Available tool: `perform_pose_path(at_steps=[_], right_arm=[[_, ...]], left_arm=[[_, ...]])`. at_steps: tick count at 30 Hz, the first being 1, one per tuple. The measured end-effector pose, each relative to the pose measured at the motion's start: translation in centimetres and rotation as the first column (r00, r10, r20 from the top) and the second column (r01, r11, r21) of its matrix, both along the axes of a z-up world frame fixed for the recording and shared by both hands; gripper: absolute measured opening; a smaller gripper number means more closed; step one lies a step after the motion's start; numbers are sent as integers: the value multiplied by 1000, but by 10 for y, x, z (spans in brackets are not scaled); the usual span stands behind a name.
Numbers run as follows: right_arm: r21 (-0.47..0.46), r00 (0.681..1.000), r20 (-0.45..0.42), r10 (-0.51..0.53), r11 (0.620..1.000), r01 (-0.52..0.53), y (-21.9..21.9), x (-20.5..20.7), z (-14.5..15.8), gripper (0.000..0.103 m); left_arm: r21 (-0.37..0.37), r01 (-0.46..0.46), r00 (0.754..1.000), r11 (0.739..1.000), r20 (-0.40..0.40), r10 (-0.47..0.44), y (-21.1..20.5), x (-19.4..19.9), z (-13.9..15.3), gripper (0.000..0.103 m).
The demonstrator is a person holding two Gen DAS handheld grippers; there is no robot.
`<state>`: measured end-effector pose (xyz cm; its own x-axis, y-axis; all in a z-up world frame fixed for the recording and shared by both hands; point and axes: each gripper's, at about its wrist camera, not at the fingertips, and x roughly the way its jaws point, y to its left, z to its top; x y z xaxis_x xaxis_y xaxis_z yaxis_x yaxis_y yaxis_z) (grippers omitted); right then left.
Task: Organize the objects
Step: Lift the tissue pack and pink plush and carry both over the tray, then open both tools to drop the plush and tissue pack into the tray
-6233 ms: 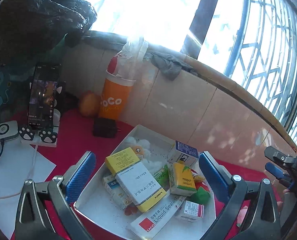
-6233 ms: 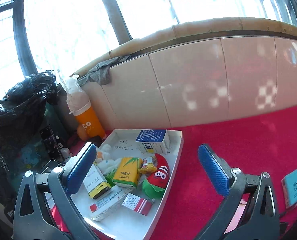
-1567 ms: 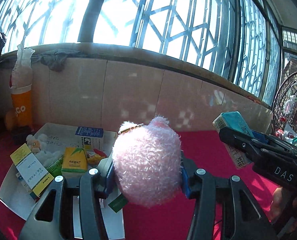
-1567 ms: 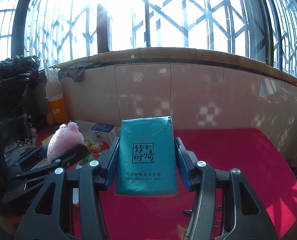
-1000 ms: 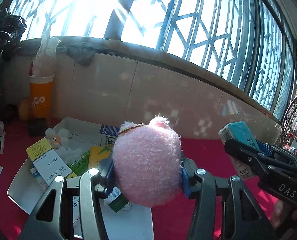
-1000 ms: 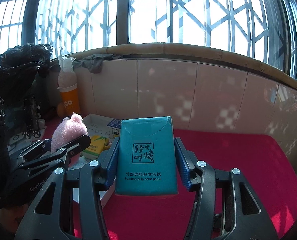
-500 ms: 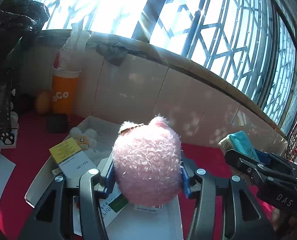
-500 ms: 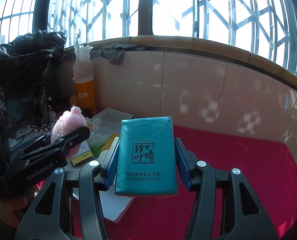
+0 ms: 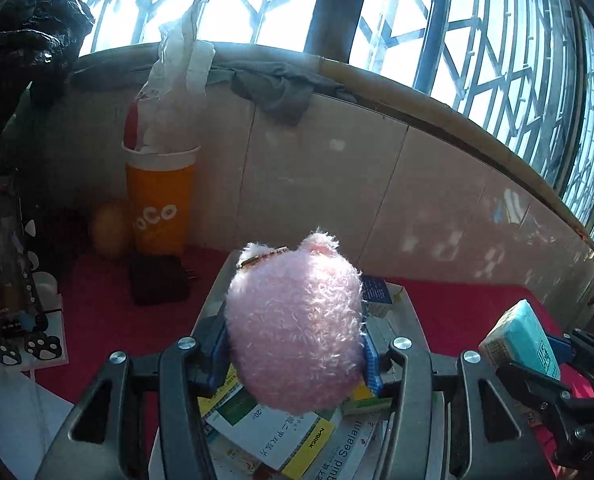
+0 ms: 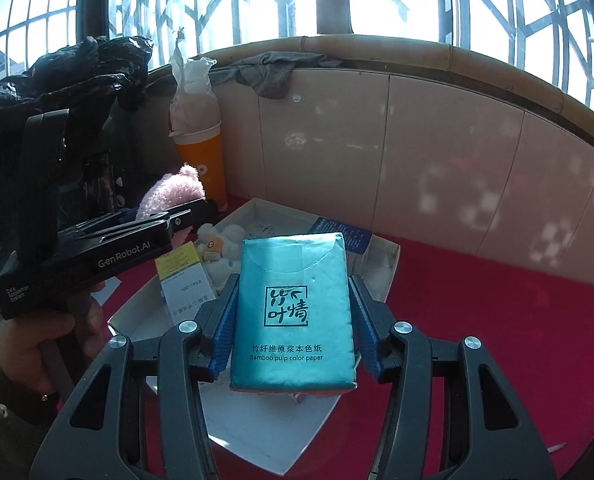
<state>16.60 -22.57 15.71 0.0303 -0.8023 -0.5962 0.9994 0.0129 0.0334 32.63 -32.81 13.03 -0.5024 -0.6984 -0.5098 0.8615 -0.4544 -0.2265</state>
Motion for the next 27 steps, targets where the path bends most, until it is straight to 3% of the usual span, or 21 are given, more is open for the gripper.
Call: perform_pose_path(at_steps=[5,14,15,16,17,18,21,27], right_arm=[[88,999,23,44,995,-46,-9,18,-31,52],[178,996,-5,89,980,-87,-10,39,-71,54],[175,996,-19,88,981,-83,-10,41,-72,59],[168,996,-37,86,983,-79,-9,42,-72,66],[159,995,-50,84,984,-75,-8,42,-72,88],[144,995,-64,77,987,-68,-5,42,-70,97],[106,995,-90,50,994,-40,2,40,-65,102],[78,997,-67,24,997,-18,17,33,-58,102]], left_arm=[[85,46,998,995,36,-49,-26,-16,-17,53],[105,15,996,994,82,-24,-35,-27,-27,58],[102,4,996,995,89,-14,-35,-27,-27,66],[93,-13,995,996,97,4,-35,-27,-26,85],[75,-29,995,997,100,22,-34,-26,-25,91],[47,-45,994,998,102,40,-32,-24,-23,103],[-29,-111,985,993,127,114,-24,-21,-16,103],[-61,-146,977,987,148,154,-12,-21,-9,103]])
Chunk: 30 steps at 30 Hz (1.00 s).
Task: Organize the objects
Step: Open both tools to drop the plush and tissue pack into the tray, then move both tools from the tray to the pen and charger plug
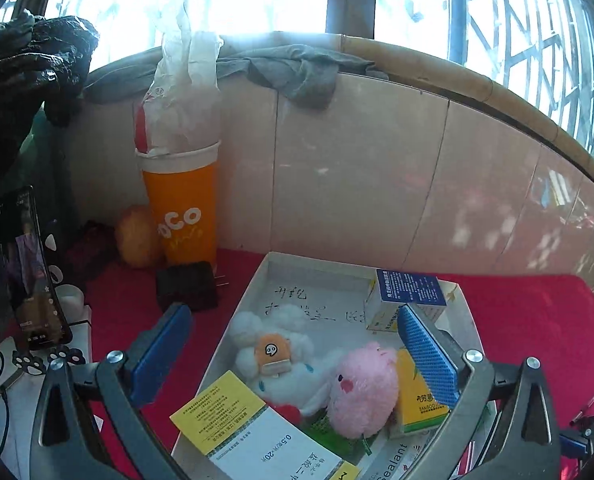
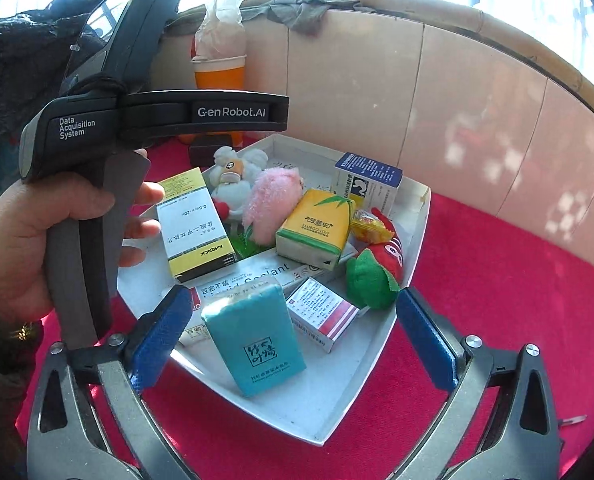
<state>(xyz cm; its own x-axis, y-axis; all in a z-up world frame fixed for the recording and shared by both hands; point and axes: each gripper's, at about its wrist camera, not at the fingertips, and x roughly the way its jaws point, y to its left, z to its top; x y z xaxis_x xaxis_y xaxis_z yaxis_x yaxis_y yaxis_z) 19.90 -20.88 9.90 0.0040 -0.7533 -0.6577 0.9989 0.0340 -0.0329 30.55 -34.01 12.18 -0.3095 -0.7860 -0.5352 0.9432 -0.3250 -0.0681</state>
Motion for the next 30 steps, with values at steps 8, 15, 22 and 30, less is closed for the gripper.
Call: perform_pose_path(at_steps=[8,15,22,30], right_arm=[[-25,1000,19,-7,1000,8,15,-3,7,103],[-37,999,41,-18,999,19,24,-8,10,103],[-58,997,63,-47,997,51,38,-20,16,103],[-65,988,116,-102,992,110,50,-44,17,103]], left_arm=[[-28,1,1000,1000,-1,-1,21,-8,11,103],[-78,-4,1000,997,3,4,39,-14,23,103],[-116,2,1000,993,-30,-6,58,-11,36,103],[-112,41,999,993,-26,-44,77,-27,35,103]])
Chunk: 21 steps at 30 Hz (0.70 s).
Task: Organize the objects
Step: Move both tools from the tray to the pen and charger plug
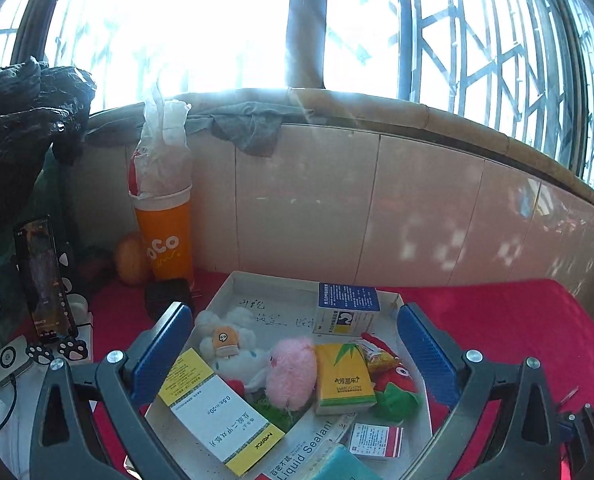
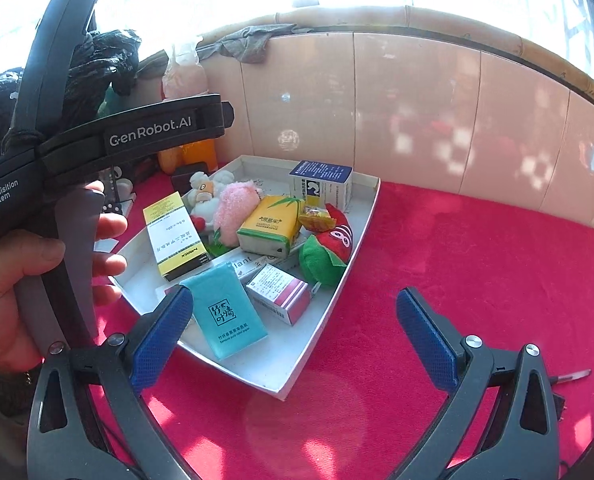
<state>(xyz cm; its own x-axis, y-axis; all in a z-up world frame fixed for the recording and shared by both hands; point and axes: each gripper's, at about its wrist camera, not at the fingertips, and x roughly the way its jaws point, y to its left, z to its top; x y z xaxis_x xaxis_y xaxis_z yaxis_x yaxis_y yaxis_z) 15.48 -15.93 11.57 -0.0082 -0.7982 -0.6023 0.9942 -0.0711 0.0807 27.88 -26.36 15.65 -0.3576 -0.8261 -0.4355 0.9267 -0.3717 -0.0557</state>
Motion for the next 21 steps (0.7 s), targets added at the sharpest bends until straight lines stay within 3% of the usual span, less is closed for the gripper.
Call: perform_pose_path(at_steps=[7,12,15,17,19,21], right_arm=[[-34,992,53,-113,993,115,22,-47,4,103],[-46,956,132,-263,962,271,60,-117,7,103],[-22,920,180,-347,934,357,91,-166,-2,103],[20,898,227,-376,924,382,108,-196,-15,103],[62,879,301,-368,928,367,119,-219,-29,103],[95,864,365,-346,937,335,125,-234,-45,103]], left_arm=[[9,53,998,999,23,-53,18,-24,-5,103],[74,160,987,984,-28,-158,43,-48,-18,103],[136,268,963,954,-42,-265,66,-76,-35,103],[175,351,936,920,-30,-351,84,-101,-49,103],[207,418,904,885,4,-428,103,-125,-64,103],[223,448,882,866,51,-469,118,-143,-78,103]])
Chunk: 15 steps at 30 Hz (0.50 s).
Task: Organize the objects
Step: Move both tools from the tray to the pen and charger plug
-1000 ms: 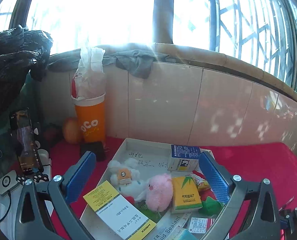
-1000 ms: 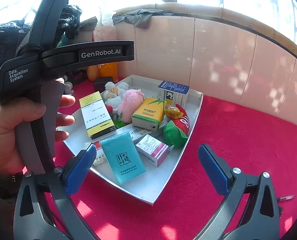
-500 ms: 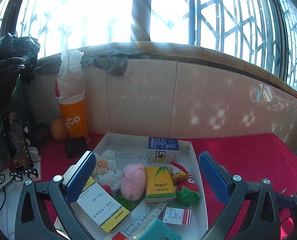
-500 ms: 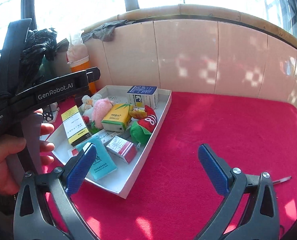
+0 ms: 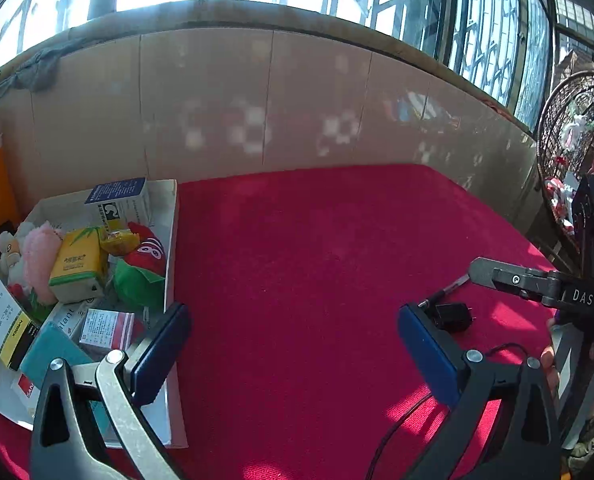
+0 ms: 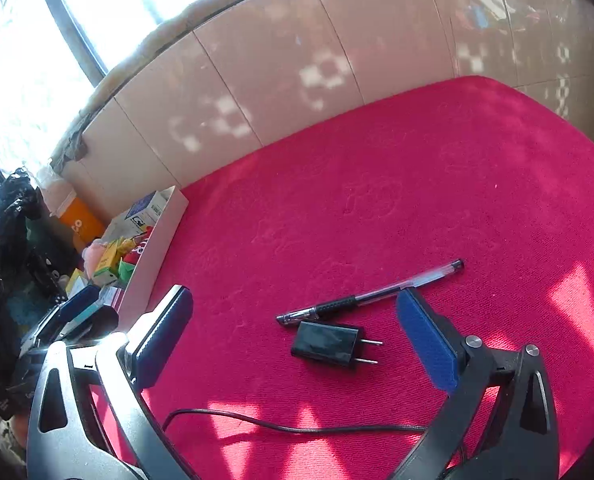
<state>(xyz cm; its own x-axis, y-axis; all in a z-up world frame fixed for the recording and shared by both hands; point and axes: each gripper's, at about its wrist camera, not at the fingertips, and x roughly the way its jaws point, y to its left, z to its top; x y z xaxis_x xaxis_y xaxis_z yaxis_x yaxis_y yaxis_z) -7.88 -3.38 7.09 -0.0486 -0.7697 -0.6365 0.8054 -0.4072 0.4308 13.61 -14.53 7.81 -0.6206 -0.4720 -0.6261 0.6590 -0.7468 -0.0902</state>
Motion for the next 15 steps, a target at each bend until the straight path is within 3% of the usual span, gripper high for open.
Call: perform_pose_path(at_steps=[5,15], right_arm=[[23,997,31,64,998,-65,-4,-1,-25,103],[25,983,10,184,983,-184,-33,7,-34,103]], left_arm=[[25,21,996,999,89,-23,12,-13,-26,103],[66,-24,993,997,116,16,3,-8,-38,103]])
